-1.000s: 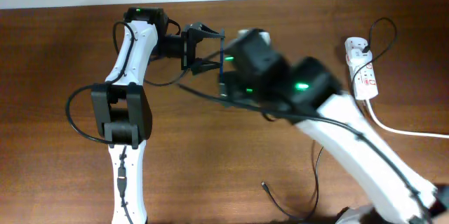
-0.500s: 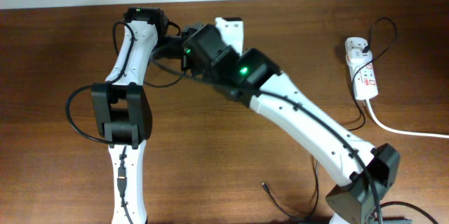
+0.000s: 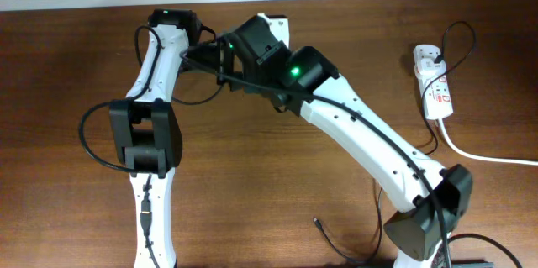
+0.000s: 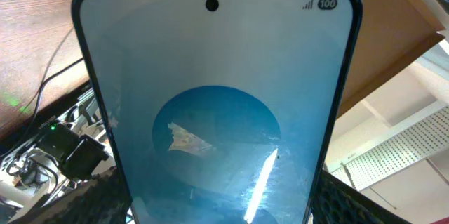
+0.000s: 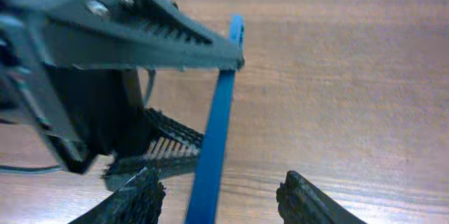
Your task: Plug charger to phone and switch on socket
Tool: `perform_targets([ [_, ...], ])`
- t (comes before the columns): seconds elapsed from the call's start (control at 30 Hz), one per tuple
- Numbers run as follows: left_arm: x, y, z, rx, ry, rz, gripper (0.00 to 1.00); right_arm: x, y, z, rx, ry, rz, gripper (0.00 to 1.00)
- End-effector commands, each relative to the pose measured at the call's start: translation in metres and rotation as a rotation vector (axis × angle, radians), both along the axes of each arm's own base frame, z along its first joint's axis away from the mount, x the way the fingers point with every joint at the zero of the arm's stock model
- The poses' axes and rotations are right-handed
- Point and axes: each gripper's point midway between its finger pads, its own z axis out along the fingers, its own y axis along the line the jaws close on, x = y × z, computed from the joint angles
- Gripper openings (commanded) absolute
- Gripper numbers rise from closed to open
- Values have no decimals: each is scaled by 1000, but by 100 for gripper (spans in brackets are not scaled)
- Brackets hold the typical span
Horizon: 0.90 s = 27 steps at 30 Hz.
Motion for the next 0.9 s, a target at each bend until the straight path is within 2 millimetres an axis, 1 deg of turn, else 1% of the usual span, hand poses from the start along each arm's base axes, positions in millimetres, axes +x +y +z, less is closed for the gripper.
perform_targets([
  [0.0,6,5,14,-49,-23,25,81,-5,14,11,57,9,46,51],
  [0.17,6,5,14,-48,-19,25,81,-5,10,10,38,8,36,45],
  [0.23,6,5,14,-48,-19,25,80,-3,7,10,28,-1,26,40],
  [0.27,6,5,14,-48,-18,25,81,-3,6,10,9,-13,18,41],
  [0.37,6,5,14,-48,-16,25,80,-8,11,15,-41,-63,6,40],
  [0.53,5,5,14,-45,3,25,81,-9,11,14,-39,-64,-13,40],
  [0.6,5,5,14,-45,3,25,81,-8,11,11,-47,-62,-16,40],
  [0.67,5,5,14,-45,3,25,80,-6,12,1,-65,-47,-16,40],
  [0.7,5,5,14,-46,3,25,81,-5,12,1,-67,-51,-19,36],
  [0.8,5,5,14,-45,3,25,81,-4,9,2,-79,-61,-29,31],
  [0.83,5,5,14,-45,3,25,81,-3,8,2,-84,-66,-34,27],
  [0.87,5,5,14,-45,3,25,81,-3,7,2,-88,-68,-37,27],
])
